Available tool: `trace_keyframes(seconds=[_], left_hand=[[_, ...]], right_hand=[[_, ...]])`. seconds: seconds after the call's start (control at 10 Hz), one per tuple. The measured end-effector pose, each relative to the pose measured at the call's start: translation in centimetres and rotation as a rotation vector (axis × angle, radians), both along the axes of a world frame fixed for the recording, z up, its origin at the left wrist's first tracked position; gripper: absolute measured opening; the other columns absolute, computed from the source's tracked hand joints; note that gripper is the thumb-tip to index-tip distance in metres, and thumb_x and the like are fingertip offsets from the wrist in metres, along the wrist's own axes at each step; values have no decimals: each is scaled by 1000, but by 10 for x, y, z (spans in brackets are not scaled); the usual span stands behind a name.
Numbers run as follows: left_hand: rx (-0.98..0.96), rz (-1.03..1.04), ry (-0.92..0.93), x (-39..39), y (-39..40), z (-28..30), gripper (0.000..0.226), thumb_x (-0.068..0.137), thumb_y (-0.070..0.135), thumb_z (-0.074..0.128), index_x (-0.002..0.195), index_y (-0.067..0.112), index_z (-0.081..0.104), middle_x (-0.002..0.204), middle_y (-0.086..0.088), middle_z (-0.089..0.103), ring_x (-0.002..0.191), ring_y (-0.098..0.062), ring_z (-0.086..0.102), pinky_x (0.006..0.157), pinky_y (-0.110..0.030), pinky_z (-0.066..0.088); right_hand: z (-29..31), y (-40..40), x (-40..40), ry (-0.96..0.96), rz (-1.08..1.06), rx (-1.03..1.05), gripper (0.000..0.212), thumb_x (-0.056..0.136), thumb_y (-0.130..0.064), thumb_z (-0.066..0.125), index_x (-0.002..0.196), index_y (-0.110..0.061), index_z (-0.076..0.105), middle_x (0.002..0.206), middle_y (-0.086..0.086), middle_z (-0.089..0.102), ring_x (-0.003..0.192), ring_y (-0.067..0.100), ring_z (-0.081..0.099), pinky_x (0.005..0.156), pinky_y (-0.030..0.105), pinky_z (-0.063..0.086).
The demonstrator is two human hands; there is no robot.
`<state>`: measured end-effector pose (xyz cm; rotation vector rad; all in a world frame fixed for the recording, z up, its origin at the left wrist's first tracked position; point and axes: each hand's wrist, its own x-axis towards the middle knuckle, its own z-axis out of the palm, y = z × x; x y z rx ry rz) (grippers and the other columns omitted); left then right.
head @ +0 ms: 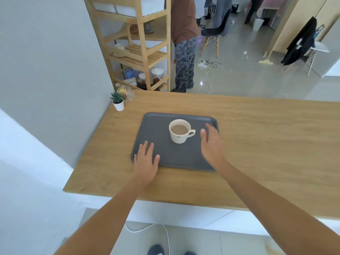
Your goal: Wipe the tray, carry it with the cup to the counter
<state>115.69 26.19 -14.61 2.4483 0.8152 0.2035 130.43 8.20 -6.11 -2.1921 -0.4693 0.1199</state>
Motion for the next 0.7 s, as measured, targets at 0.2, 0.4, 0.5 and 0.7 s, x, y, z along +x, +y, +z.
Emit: trace_keyframes(seconds=[0.2,0.4,0.5,0.7], left_hand=[[234,-227,178,-20,-28,-28,64,94,50,21,149,20,32,161,-7,20,149,-28,17,114,-60,22],[335,-221,198,-22,-29,-38,66,97,55,22,153,20,19,163,-7,12,151,-26,8,117,-58,10],[354,-217,179,-21,-30,-39,66,97,55,25,153,21,20,163,-7,13,151,-26,8,117,-59,9],[372,-226,150,-22,-32,-38,67,97,56,22,154,22,17,163,-5,11,151,-24,2,119,-58,6]], right_hand=[[-85,-34,-49,-47,105,-465,81,92,-58,-1,149,-5,22,159,11,19,149,28,5,120,45,5],[-112,-33,-64,-149,84,-652,88,89,-58,-12,148,-4,23,158,13,21,148,31,9,118,51,4],[-119,-35,-62,-164,73,-680,79,93,-56,-3,149,-6,21,160,10,18,149,28,5,119,50,1],[-120,-35,-63,-173,43,-579,78,92,-57,-5,151,-9,13,161,9,9,148,25,-4,120,53,2]])
